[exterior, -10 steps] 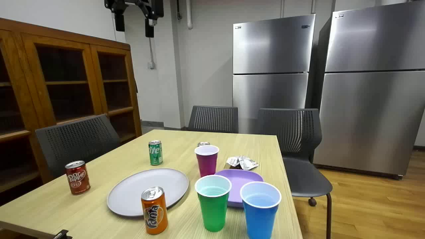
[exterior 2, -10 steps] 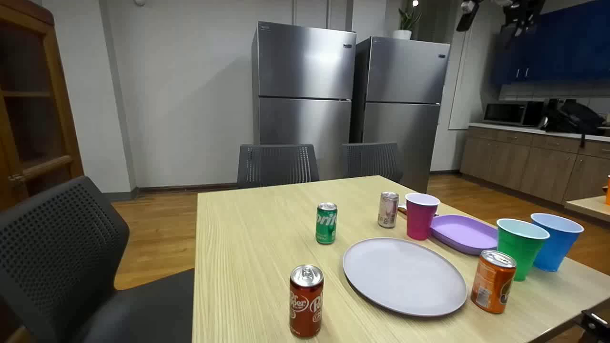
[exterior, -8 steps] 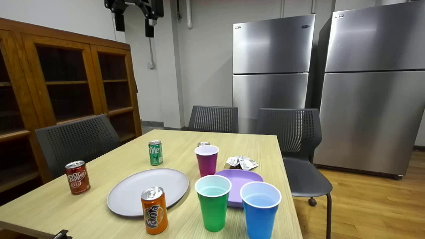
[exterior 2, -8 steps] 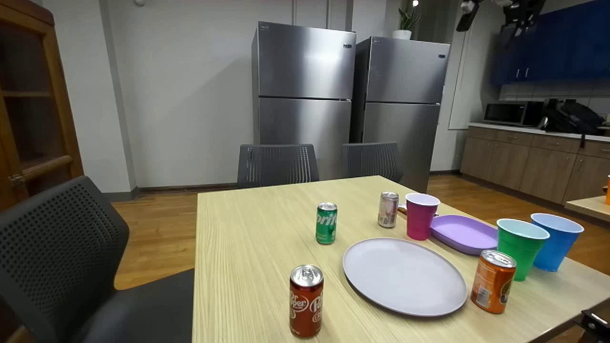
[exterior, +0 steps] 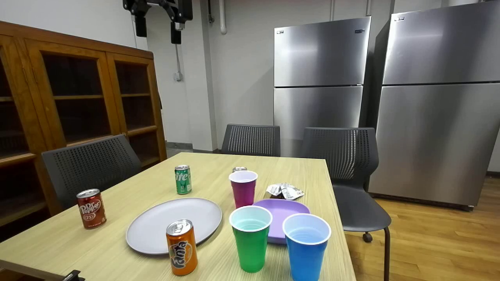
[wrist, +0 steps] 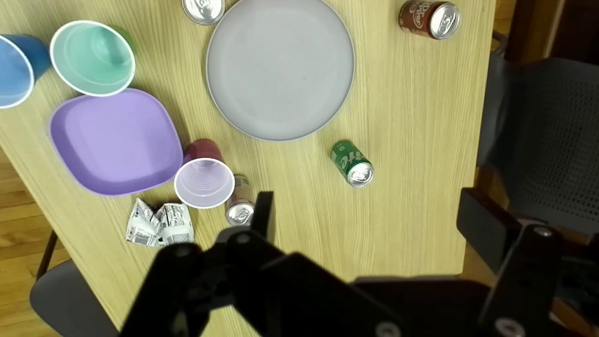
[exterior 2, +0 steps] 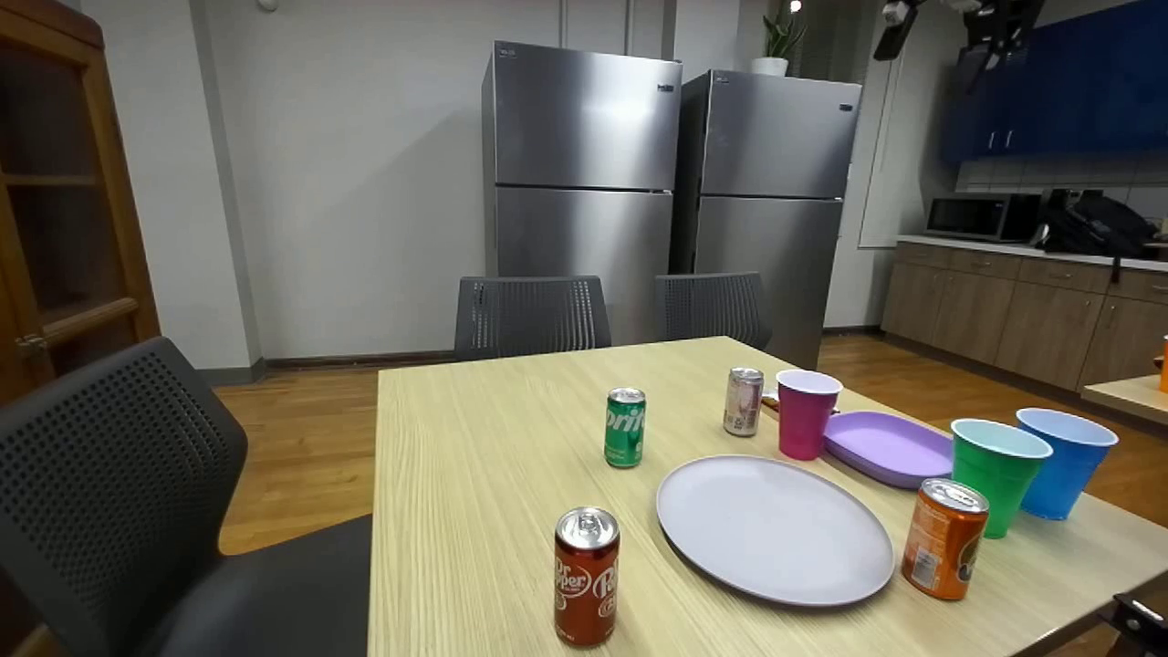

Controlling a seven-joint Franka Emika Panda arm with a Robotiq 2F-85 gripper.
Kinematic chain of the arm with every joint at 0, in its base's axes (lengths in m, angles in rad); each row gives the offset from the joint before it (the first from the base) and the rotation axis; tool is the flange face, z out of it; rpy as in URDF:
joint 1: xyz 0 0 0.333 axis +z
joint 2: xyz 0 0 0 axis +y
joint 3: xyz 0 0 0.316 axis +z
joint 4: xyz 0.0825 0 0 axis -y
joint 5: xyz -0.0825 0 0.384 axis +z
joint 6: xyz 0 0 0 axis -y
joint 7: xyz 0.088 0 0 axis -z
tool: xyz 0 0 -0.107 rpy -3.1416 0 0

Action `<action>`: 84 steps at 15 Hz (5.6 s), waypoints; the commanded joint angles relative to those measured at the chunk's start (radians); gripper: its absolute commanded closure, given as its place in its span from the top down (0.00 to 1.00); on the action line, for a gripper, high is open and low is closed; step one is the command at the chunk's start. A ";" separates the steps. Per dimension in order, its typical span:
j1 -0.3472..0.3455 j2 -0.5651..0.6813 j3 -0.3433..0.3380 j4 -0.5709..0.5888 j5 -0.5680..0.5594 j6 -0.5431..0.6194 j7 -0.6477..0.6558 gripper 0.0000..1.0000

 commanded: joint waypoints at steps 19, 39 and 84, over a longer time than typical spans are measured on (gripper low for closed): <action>-0.026 0.230 0.033 0.067 0.002 0.168 -0.024 1.00; -0.074 0.681 0.037 0.327 -0.003 0.267 -0.057 1.00; -0.063 1.372 0.029 0.752 -0.107 0.387 0.196 1.00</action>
